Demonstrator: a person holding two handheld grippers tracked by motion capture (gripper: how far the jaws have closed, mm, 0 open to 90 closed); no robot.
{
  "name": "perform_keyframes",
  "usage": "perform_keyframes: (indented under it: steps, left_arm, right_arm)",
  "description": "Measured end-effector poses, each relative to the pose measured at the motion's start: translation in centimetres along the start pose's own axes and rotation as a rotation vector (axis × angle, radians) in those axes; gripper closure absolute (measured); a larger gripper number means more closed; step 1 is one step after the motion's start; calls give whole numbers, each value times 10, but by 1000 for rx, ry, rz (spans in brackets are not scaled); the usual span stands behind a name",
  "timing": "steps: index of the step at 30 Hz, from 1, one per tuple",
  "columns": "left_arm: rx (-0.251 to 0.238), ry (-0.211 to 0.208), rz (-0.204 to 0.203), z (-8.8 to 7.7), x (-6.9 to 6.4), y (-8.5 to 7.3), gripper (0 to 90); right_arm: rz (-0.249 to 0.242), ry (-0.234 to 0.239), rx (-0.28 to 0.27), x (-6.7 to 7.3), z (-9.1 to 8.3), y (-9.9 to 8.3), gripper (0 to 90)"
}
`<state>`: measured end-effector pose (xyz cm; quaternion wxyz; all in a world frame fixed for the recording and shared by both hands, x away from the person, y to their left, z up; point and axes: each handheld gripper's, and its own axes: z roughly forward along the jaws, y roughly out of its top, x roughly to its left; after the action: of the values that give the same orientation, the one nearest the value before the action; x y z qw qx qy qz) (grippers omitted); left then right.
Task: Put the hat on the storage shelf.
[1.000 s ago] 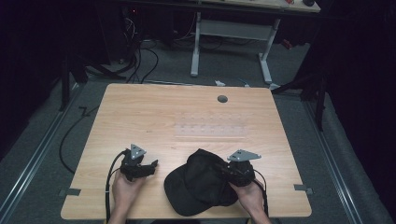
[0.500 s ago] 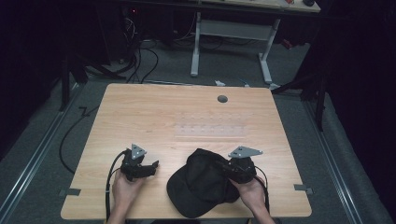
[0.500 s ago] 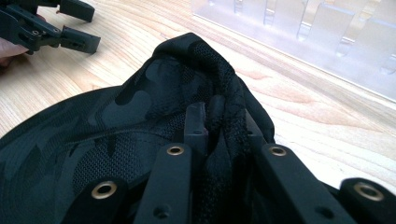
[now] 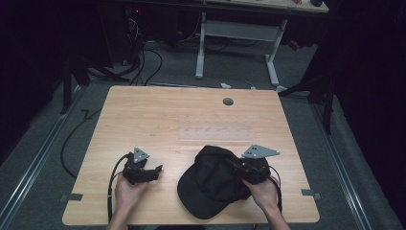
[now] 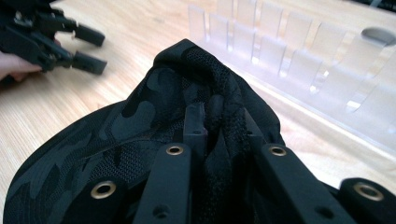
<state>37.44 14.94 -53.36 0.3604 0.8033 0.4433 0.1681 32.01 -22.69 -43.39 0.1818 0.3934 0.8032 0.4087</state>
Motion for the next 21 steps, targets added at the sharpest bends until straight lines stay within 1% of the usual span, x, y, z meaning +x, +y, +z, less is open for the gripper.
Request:
perform_keyframes:
  steps: [1, 3, 4, 9, 11, 13, 15, 19, 20, 21]
  left_arm:
    - [8, -13, -3, -1, 0, 1, 246]
    - [10, -29, -1, -2, 0, 2, 243]
    - [5, -30, 6, -3, -1, 2, 242]
    - [-17, -108, -14, -11, -4, 7, 249]
    - [-30, -139, -16, -15, -6, 10, 249]
    - [-46, -163, -6, -19, -9, 14, 250]
    - [-63, -198, 7, -24, -14, 19, 248]
    - [-86, -256, 41, -32, -23, 29, 237]
    - [-93, -272, 44, -34, -26, 31, 237]
    - [-93, -291, 52, -35, -28, 34, 236]
  right_arm:
    - [2, 8, -27, -4, -4, 2, 799]
    - [7, 11, -32, -6, -6, 3, 799]
    - [12, 15, -41, -8, -7, 4, 799]
    - [-8, 16, -60, -11, -12, 9, 797]
    - [-12, 19, -64, -11, -12, 10, 798]
    - [-17, 25, -65, -12, -12, 11, 797]
    - [-27, 25, -68, -12, -13, 12, 797]
    - [-46, 24, -73, -11, -12, 14, 797]
    - [-53, 24, -74, -11, -12, 15, 797]
    - [-56, 26, -73, -11, -12, 16, 797]
